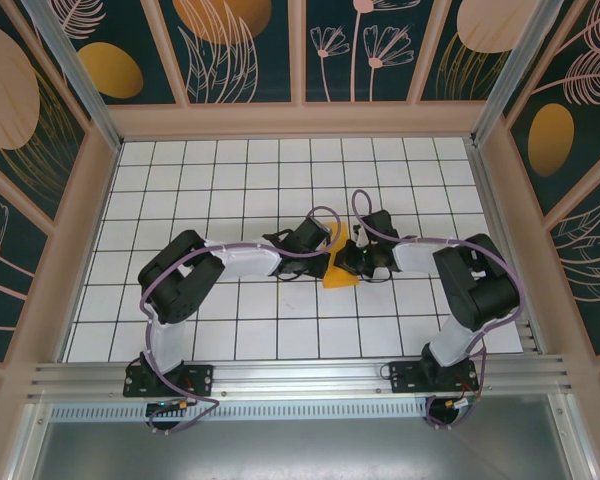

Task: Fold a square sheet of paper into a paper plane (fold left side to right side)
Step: Fold the triangle a second time at the center of the table.

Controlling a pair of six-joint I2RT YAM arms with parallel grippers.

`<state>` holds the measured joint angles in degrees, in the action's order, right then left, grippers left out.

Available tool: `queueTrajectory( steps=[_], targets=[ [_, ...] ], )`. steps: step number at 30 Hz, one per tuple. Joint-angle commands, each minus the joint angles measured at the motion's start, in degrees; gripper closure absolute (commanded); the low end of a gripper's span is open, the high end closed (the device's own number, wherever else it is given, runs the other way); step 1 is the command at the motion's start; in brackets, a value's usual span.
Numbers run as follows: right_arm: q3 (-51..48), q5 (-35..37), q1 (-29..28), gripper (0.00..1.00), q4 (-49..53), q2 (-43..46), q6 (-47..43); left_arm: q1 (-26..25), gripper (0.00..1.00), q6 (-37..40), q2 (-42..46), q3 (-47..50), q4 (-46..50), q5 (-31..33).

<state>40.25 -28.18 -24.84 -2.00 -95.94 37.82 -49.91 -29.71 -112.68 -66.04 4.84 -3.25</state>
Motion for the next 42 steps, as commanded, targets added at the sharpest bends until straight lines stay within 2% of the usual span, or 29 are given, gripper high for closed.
queueTrajectory(
  steps=[1, 4, 9, 12, 15, 21, 27, 42],
  targets=[
    [-3.26, 2.25, 0.03, 0.92, 3.17, -0.73, -0.76, 0.32, 0.83, -0.41, 0.23, -0.10, 2.89, 2.09],
    [-3.25, 2.38, 0.14, 0.92, 3.28, -1.14, -0.91, 0.30, 0.73, -0.54, 3.60, 0.64, 3.41, 2.96],
    [-2.94, 2.05, 0.14, 0.92, 2.96, -1.37, -1.09, 0.32, 0.65, -1.23, 11.11, 4.67, 1.75, 1.28],
    [-2.84, 1.98, 0.14, 0.92, 2.95, -1.44, -1.26, 0.26, 0.64, -2.28, 15.48, 8.16, -0.89, -3.09],
    [-2.81, 1.99, 0.19, 0.92, 2.83, -1.45, -1.35, 0.04, 0.64, -4.82, 18.23, 12.37, -6.71, -10.87],
    [-2.87, 1.48, 0.14, 0.92, 2.16, -1.45, -1.09, -0.62, 0.65, -10.04, 14.98, 14.65, -16.11, -19.82],
    [-2.64, 1.38, 0.14, 0.92, 2.43, -1.38, -1.17, -0.80, 0.65, -10.71, 9.95, 12.16, -16.64, -20.94],
    [-2.41, 1.28, 0.14, 0.92, 3.40, -0.97, -1.53, -0.79, 0.65, -9.67, 3.37, 8.84, -13.34, -16.77]
  ],
)
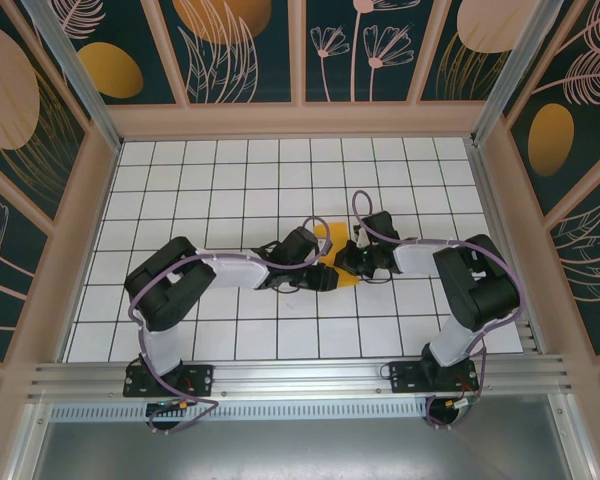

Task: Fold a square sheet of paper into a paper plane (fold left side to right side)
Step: Fold the triangle a second time at the center of the table.

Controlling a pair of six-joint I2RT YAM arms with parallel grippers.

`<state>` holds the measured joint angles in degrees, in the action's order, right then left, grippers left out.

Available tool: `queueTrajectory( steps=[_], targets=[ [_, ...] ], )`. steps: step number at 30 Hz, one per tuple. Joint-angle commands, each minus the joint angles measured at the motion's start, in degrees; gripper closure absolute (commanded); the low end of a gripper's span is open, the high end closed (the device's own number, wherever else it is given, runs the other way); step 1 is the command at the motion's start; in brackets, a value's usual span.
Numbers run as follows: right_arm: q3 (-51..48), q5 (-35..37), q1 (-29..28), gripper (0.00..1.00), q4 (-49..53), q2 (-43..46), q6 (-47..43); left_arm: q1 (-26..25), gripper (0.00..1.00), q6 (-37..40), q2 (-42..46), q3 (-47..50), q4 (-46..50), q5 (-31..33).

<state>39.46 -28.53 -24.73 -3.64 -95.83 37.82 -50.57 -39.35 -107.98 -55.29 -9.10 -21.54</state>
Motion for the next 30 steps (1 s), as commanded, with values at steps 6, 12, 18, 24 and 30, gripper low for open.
queueTrajectory(
  steps=[6, 12, 18, 24, 30],
  targets=[
    [-1.15, 0.69, 0.34, 0.91, 4.62, 0.10, -1.87, -0.15, 0.65, 0.94, -2.36, -1.81, 3.44, 2.09],
    [0.34, -1.43, 1.53, 0.91, 4.33, 3.51, -1.81, -0.27, 0.67, 2.43, -3.33, -1.79, 7.53, 3.80],
    [0.19, -1.75, 2.14, 0.93, 4.04, 6.47, -1.02, -1.10, 0.68, 2.96, -4.12, -1.73, 9.14, 4.66],
    [-0.35, -3.29, 1.50, 0.99, 3.60, 6.32, 0.29, -1.44, 0.69, 2.94, -4.43, -2.14, 9.39, 4.93],
    [-0.40, -3.83, -0.26, 1.00, 1.19, 2.94, 1.63, -1.38, 0.70, 2.87, -4.61, -2.28, 9.89, 5.71]
  ],
)
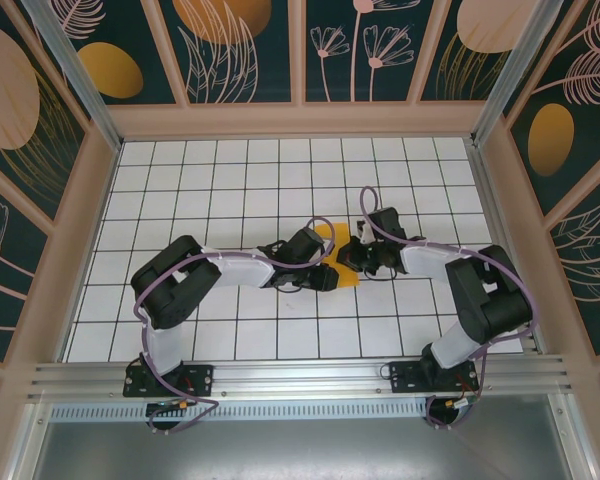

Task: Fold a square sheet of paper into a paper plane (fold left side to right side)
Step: Fold the triangle a second time at the center of the table.

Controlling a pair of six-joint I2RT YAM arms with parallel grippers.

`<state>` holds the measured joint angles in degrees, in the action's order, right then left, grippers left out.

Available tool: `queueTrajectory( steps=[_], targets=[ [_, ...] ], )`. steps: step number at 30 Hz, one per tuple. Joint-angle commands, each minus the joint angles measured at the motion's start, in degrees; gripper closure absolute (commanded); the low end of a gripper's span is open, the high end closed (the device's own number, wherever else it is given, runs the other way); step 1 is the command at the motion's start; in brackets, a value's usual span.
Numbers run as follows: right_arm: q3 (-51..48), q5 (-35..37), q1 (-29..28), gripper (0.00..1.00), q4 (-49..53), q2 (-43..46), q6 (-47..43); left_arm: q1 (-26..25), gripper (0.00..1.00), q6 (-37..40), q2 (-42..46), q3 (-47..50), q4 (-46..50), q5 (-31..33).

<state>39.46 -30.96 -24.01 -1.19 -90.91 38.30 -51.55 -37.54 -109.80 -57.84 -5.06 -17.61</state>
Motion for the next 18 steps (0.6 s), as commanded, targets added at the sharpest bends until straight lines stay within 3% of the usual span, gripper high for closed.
queueTrajectory(
  steps=[1, 18],
  targets=[
    [-0.21, -1.09, -1.20, 1.00, -1.44, -2.44, 1.11, -0.44, 0.70, 1.06, -2.81, 0.26, 6.03, 1.92],
    [2.40, 12.79, -0.70, 0.98, 4.41, -4.99, -5.05, -0.44, 0.74, 1.59, -4.54, -0.78, 10.61, 4.55]
  ],
)
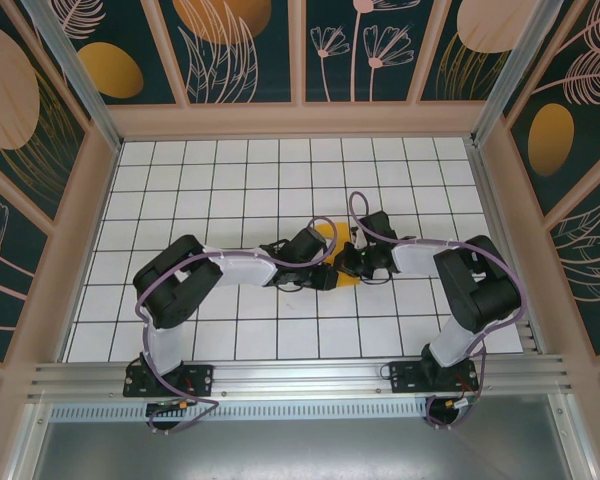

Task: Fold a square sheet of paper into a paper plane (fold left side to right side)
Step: Fold the triangle a second time at the center of the table.

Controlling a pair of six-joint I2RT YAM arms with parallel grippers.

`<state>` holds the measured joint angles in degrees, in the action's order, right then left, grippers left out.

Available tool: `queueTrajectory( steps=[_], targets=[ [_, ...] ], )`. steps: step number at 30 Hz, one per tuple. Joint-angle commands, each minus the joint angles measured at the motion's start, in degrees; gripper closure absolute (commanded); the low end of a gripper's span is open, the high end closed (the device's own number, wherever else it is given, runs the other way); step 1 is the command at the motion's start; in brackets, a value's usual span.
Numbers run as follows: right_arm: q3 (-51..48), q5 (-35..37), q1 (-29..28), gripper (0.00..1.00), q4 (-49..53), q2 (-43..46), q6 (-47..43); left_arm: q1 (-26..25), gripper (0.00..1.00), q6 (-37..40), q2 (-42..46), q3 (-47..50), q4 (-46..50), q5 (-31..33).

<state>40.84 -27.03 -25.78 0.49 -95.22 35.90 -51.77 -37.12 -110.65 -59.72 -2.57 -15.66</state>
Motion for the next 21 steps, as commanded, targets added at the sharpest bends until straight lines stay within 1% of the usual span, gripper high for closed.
queueTrajectory(
  steps=[1, 11, 21],
  targets=[
    [1.46, 9.17, 1.20, 0.98, 2.95, -0.66, -2.99, -0.25, 0.74, 1.24, -3.86, 1.04, 8.17, 2.65],
    [4.14, 10.32, 2.63, 0.97, 4.69, -1.44, -5.38, -0.31, 0.75, 1.53, -4.43, 0.57, 8.76, 2.48],
    [5.00, 10.32, 6.52, 0.97, 5.68, -1.87, -7.98, -0.29, 0.76, 1.80, -4.58, 0.21, 8.98, 2.40]
  ],
)
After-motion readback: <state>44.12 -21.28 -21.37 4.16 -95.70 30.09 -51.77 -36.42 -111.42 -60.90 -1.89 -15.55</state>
